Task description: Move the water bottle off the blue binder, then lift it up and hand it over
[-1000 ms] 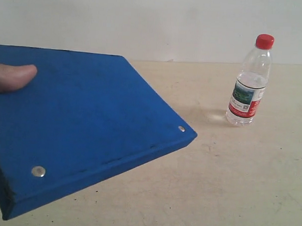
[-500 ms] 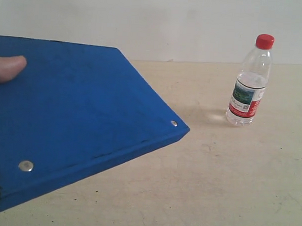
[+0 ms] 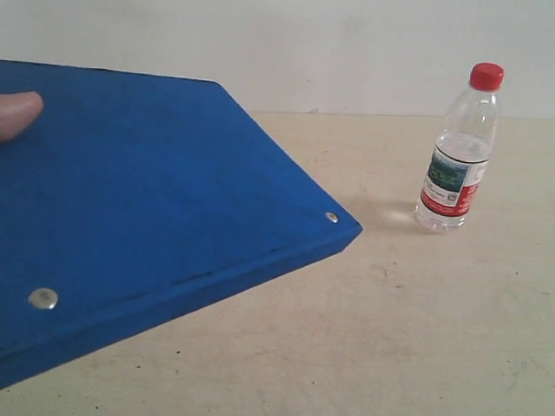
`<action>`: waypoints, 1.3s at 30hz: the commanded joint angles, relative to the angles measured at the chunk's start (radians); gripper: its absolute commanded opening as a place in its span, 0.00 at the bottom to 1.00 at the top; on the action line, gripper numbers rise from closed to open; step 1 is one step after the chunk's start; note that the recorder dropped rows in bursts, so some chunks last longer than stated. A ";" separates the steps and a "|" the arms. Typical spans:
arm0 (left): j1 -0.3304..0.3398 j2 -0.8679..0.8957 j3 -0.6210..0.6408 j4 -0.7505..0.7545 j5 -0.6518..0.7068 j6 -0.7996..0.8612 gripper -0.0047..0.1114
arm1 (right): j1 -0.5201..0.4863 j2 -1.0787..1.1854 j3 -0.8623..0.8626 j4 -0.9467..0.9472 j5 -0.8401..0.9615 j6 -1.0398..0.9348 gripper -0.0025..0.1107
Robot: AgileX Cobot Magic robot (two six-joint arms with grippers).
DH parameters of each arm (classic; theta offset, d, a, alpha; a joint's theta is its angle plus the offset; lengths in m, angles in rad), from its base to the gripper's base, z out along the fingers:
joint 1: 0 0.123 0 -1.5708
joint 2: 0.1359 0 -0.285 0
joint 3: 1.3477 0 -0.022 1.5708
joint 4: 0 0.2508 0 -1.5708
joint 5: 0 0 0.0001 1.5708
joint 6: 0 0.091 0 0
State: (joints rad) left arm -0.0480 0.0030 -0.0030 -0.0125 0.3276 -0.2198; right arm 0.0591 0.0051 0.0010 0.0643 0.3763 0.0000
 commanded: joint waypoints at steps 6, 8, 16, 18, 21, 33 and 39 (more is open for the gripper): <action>0.004 -0.003 0.003 -0.025 0.024 0.267 0.08 | 0.000 -0.005 -0.001 0.005 -0.005 0.000 0.02; 0.013 -0.003 0.003 -0.025 0.027 0.267 0.08 | 0.000 -0.005 -0.001 0.005 -0.008 0.000 0.02; 0.170 -0.003 0.003 -0.188 0.045 0.327 0.08 | 0.000 -0.005 -0.001 0.005 -0.008 0.000 0.02; 0.159 -0.003 0.003 -0.186 0.045 0.329 0.08 | 0.000 -0.005 -0.001 0.005 -0.008 0.000 0.02; 0.134 -0.003 0.003 -0.186 0.045 0.336 0.08 | 0.000 -0.005 -0.001 0.005 -0.008 0.000 0.02; 0.120 -0.003 0.003 -0.187 0.038 0.351 0.08 | 0.000 -0.005 -0.001 0.005 -0.008 0.000 0.02; 0.120 -0.003 0.003 -0.187 0.038 0.351 0.08 | 0.000 -0.005 -0.001 0.005 -0.008 0.000 0.02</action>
State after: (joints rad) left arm 0.0770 0.0030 -0.0030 -0.1879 0.3660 0.1240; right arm 0.0591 0.0051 0.0010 0.0682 0.3763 0.0000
